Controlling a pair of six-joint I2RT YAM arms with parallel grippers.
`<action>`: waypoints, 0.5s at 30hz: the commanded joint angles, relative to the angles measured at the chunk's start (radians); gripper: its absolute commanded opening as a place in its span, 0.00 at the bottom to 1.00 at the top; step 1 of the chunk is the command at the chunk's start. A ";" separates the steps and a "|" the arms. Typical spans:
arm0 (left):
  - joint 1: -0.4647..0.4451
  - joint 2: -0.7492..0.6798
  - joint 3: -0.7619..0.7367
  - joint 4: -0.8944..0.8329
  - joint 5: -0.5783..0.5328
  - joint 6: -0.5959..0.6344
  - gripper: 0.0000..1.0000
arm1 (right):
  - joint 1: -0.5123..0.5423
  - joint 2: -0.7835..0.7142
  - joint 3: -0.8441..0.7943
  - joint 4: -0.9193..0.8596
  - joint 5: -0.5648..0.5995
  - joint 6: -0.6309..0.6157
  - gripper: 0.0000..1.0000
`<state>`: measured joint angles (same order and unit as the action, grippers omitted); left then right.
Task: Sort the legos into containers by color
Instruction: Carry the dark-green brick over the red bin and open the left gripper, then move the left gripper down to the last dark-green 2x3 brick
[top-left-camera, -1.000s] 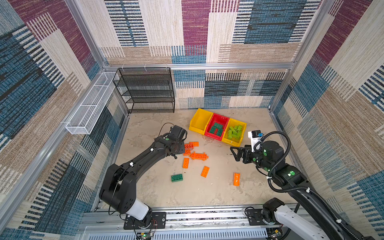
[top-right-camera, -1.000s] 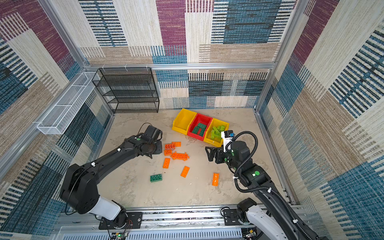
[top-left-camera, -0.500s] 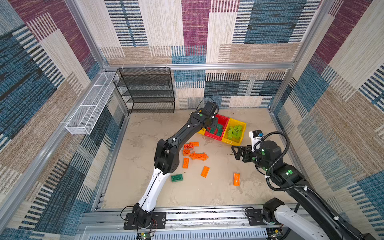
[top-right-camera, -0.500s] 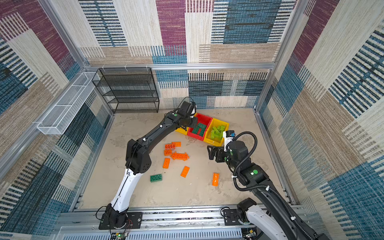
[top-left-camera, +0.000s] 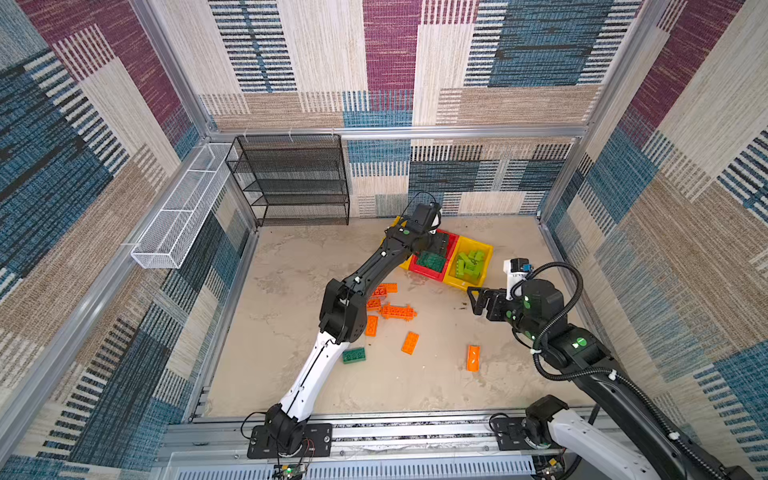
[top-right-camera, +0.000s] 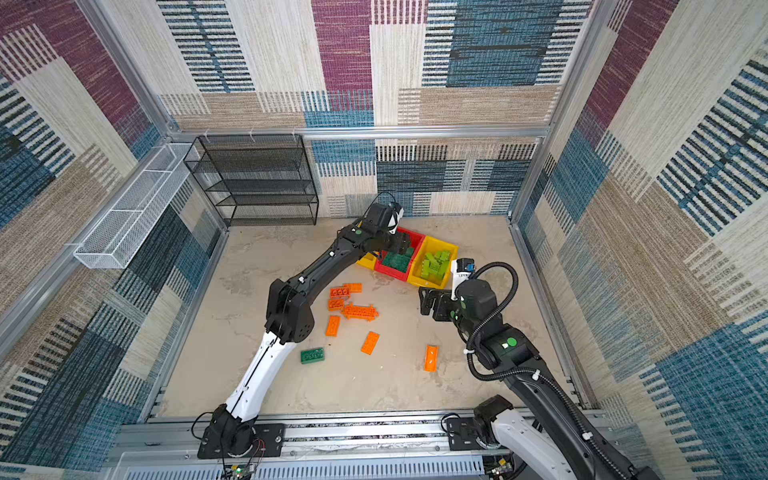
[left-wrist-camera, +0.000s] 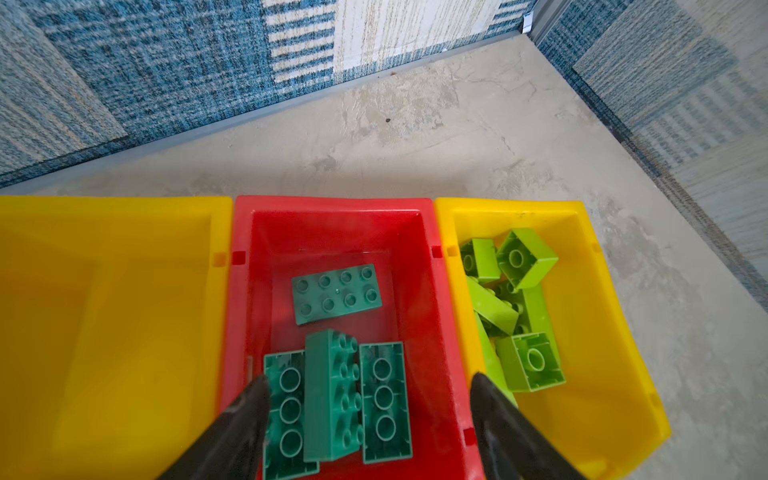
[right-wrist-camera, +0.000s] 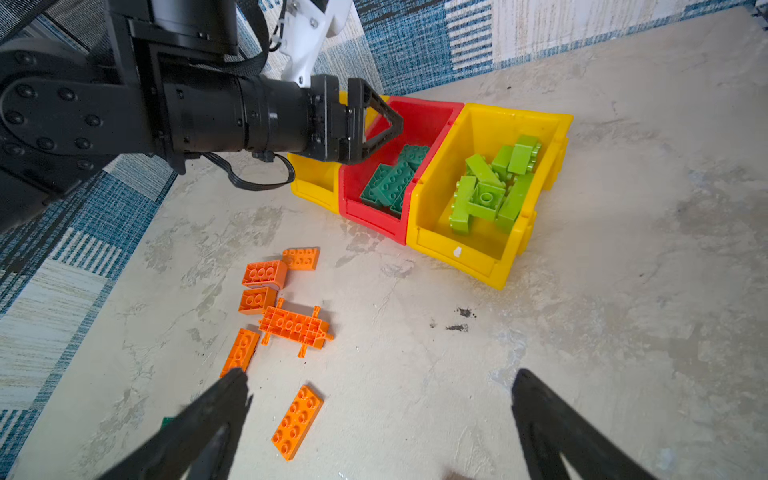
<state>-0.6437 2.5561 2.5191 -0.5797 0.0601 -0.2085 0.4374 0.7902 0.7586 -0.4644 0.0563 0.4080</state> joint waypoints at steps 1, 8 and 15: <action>0.000 -0.095 -0.096 0.028 0.002 0.000 0.76 | 0.000 -0.003 0.010 0.008 0.003 0.009 1.00; 0.000 -0.622 -0.870 0.198 -0.119 -0.039 0.76 | 0.000 -0.001 0.019 0.008 -0.049 -0.022 1.00; -0.024 -1.163 -1.502 0.073 -0.317 -0.291 0.76 | 0.000 0.001 0.007 0.047 -0.132 -0.031 1.00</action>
<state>-0.6540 1.5234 1.1461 -0.4393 -0.1421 -0.3481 0.4374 0.7925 0.7692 -0.4610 -0.0288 0.3897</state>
